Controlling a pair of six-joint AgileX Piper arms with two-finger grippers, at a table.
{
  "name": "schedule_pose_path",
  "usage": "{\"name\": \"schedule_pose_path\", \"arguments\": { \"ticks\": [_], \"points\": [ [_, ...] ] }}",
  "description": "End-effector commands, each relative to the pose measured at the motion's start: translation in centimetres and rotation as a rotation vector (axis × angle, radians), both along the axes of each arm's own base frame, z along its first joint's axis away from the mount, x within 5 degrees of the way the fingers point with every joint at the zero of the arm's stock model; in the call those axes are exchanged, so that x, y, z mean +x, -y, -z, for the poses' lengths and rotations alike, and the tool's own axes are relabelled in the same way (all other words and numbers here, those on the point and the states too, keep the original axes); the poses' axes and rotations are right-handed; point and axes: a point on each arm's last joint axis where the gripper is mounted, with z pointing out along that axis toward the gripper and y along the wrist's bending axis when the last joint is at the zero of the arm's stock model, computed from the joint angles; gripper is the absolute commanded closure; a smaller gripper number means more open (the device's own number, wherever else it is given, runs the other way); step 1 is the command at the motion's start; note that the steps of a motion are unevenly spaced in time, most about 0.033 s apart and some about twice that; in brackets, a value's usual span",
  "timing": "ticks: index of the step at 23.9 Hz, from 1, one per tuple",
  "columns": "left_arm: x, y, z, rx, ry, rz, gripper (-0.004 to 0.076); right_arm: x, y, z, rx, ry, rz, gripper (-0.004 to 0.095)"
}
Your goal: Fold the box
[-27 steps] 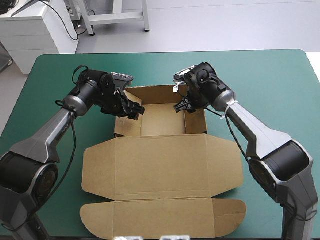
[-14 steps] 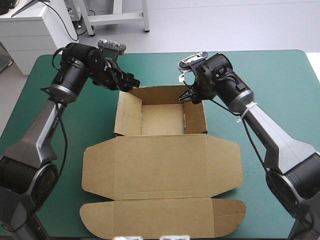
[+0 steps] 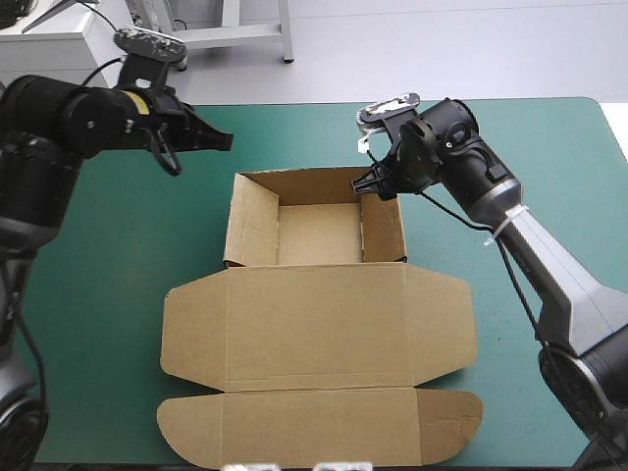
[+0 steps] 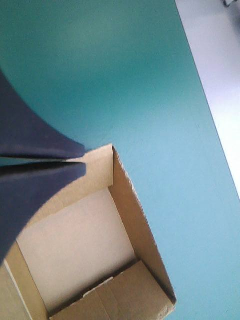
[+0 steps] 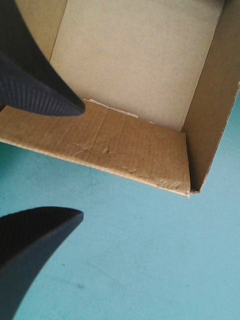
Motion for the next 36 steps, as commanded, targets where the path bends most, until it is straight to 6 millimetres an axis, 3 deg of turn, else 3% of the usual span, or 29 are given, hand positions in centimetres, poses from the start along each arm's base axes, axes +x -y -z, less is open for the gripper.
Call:
{"name": "schedule_pose_path", "arguments": {
  "ticks": [1, 6, 9, 17, 18, 22, 23, 25, 26, 27, 28, 32, 36],
  "points": [
    [-4.4, -2.1, -1.8, 0.015, 0.047, -0.035, 0.0731, 0.3, 1.7, -1.3, 0.087, 0.007, 0.063, 0.0397],
    [-8.2, -3.9, -0.1, 0.030, 0.068, -0.049, 0.0731, 2.0, 2.0, 0.7, 0.144, -0.079, 0.093, 0.0397],
    [-10.3, -4.7, 2.1, 0.010, 0.070, -0.065, 0.0731, 2.6, 1.9, 1.7, 0.134, -0.100, 0.097, 0.0397],
    [-15.7, -6.7, 10.8, 0.018, 0.046, -0.048, 0.0731, 4.6, 0.6, 5.9, 0.119, -0.209, 0.094, 0.0397],
    [-16.9, -7.2, 13.2, 0.031, 0.015, -0.046, 0.0731, 5.0, 0.4, 6.8, 0.115, -0.231, 0.095, 0.0397],
    [-19.8, -7.9, 19.1, -0.017, -0.075, -0.055, 0.0731, 5.7, -0.3, 8.6, 0.128, -0.287, 0.093, 0.0397],
    [-20.2, -8.0, 19.5, -0.021, -0.076, -0.054, 0.0731, 5.8, -0.4, 9.0, 0.126, -0.297, 0.084, 0.0397],
    [-21.1, -8.2, 21.2, -0.029, -0.095, -0.045, 0.0731, 5.8, -0.7, 9.3, 0.139, -0.313, 0.052, 0.0492],
    [-21.4, -8.3, 21.4, -0.034, -0.093, -0.046, 0.0731, 5.8, -0.7, 9.3, 0.139, -0.314, 0.052, 0.0629],
    [-21.5, -8.3, 21.8, -0.027, -0.093, -0.043, 0.0731, 5.8, -0.7, 9.3, 0.139, -0.314, 0.052, 0.0835],
    [-21.6, -8.4, 21.9, -0.027, -0.093, -0.043, 0.0731, 5.8, -0.7, 9.4, 0.138, -0.313, 0.061, 0.0924],
    [-21.7, -8.4, 22.2, -0.028, -0.100, -0.047, 0.0731, 6.0, -0.1, 9.2, 0.096, -0.287, 0.082, 0.0929],
    [-21.7, -8.4, 22.2, -0.030, -0.101, -0.048, 0.0731, 6.7, 3.6, 7.5, 0.090, -0.233, 0.152, 0.0929]
  ]
}}
